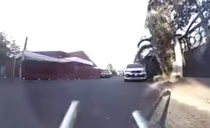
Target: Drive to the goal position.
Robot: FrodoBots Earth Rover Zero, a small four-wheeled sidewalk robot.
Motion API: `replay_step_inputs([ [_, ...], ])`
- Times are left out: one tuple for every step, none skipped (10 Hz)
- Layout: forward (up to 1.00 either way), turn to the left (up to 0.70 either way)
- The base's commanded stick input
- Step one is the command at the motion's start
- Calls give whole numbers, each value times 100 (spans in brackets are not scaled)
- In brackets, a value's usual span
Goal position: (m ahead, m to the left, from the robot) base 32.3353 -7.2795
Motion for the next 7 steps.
replay_step_inputs([
  [85, 0],
  [85, 0],
  [85, 0],
  [85, -4],
  [85, -21],
  [85, -28],
  [85, -34],
])
